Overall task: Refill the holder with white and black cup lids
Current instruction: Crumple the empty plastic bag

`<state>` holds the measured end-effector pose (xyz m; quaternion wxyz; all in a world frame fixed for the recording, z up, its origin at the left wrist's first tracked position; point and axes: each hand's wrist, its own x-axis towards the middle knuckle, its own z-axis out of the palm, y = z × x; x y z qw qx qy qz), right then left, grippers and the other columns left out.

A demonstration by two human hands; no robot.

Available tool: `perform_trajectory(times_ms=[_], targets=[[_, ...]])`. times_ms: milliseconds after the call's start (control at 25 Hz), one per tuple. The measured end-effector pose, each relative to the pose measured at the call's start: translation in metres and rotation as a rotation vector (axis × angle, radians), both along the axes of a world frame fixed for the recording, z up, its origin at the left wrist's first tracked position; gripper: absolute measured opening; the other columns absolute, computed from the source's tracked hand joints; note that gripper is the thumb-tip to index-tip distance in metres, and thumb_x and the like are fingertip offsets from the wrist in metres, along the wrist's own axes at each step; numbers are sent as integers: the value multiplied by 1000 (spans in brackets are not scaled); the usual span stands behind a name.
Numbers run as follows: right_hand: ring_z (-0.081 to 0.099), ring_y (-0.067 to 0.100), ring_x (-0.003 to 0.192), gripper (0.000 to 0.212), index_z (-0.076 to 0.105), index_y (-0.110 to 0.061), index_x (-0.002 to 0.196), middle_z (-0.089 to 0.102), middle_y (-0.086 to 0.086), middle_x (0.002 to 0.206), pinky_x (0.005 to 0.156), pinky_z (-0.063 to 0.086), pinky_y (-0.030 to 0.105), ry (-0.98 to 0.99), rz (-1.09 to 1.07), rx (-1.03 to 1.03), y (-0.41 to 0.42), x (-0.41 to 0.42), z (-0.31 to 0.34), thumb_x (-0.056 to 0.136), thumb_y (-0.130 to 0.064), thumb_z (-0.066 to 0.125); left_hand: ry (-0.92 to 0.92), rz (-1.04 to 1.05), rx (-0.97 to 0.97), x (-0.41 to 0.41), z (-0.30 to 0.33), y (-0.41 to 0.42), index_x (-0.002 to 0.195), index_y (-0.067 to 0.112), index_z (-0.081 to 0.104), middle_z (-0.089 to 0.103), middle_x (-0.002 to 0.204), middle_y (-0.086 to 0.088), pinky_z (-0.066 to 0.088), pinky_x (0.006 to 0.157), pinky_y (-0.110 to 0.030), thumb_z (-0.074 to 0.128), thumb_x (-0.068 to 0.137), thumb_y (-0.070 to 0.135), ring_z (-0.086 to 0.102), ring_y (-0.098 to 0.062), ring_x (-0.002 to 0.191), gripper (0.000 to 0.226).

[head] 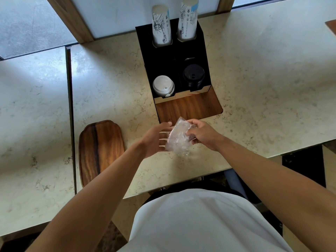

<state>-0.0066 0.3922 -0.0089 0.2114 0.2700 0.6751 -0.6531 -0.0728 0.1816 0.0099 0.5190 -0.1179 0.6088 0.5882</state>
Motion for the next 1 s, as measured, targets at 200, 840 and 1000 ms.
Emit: perform_trajectory(times_ms=[200, 840, 1000], targets=[[70, 15, 78, 53, 53, -21, 136, 70, 10, 114, 65, 55, 29, 17, -9, -55, -6, 0, 9, 88, -31, 73, 183, -63, -71, 8, 2, 11, 108, -3, 69, 74, 101, -20, 62, 69, -37, 68, 87, -4, 75, -33, 86, 20], [51, 12, 62, 38, 82, -19, 106, 72, 10, 86, 54, 45, 25, 196, -43, -186, 6, 30, -16, 100, 2, 51, -277, 56, 307, 11, -8, -2, 137, 15, 53, 67, 114, -29, 57, 84, -49, 50, 91, 20, 68, -45, 98, 46], [45, 10, 56, 35, 82, -17, 103, 66, 12, 82, 53, 41, 25, 231, -82, -156, 6, 41, -16, 102, -2, 51, -183, 33, 164, 16, -8, 17, 128, 0, 57, 68, 111, -26, 60, 76, -44, 64, 90, 25, 72, -41, 92, 46]])
